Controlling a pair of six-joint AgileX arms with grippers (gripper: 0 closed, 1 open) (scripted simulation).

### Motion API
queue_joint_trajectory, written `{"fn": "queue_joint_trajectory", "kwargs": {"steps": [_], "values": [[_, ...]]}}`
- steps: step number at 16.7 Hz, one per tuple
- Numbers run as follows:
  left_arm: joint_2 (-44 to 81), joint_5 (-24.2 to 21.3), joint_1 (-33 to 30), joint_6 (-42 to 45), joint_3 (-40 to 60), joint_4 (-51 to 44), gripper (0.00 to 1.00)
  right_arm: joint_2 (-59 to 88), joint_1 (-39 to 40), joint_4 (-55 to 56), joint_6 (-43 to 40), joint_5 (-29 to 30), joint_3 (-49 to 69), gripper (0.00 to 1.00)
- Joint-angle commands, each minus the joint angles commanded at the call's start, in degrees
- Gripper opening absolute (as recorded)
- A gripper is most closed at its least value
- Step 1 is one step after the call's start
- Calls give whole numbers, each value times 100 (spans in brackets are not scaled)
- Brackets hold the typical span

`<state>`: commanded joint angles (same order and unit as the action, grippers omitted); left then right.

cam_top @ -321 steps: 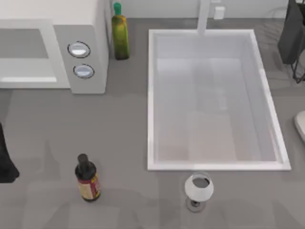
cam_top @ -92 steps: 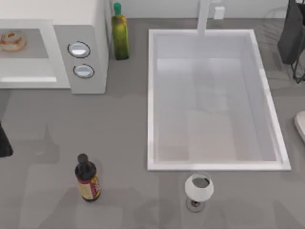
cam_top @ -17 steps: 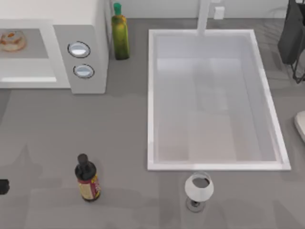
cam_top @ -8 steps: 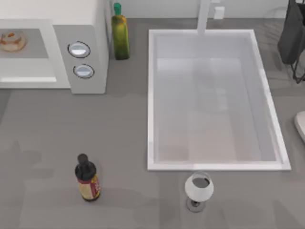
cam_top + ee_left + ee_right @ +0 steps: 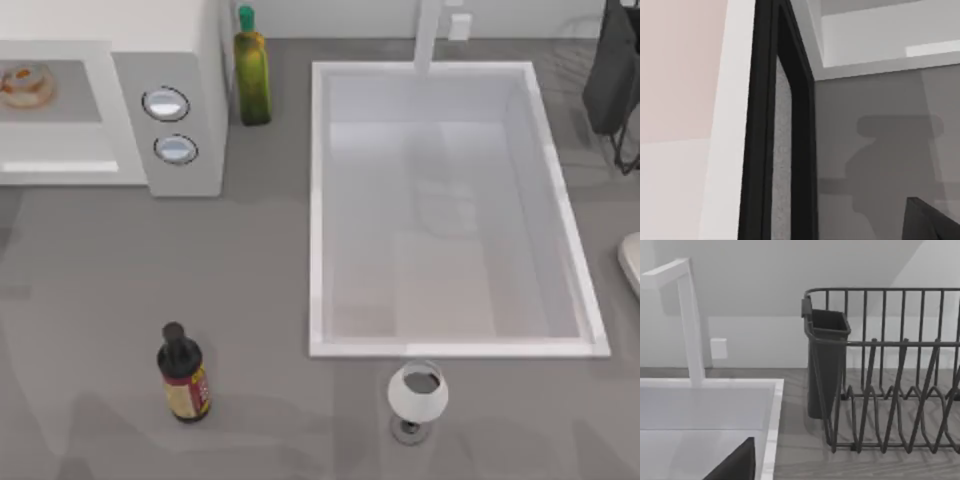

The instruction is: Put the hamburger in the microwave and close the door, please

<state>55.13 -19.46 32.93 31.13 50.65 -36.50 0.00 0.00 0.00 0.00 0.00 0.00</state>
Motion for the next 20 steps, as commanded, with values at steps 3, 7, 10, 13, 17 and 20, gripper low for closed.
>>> {"fn": "queue_joint_trajectory", "kwargs": {"steps": [3, 7, 10, 13, 17, 20], "values": [[1719, -652, 965, 774, 1026, -354, 0, 0, 0, 0, 0, 0, 0, 100], [3441, -1380, 2013, 1614, 2160, -627, 0, 0, 0, 0, 0, 0, 0, 100], [4280, -1753, 2525, 2026, 2720, -713, 0, 0, 0, 0, 0, 0, 0, 100], [4595, -1911, 2735, 2195, 2950, -744, 0, 0, 0, 0, 0, 0, 0, 100], [4579, -1894, 2712, 2192, 2931, -737, 0, 0, 0, 0, 0, 0, 0, 100], [4665, -1900, 2727, 2196, 2756, -514, 0, 0, 0, 0, 0, 0, 0, 100]]}}
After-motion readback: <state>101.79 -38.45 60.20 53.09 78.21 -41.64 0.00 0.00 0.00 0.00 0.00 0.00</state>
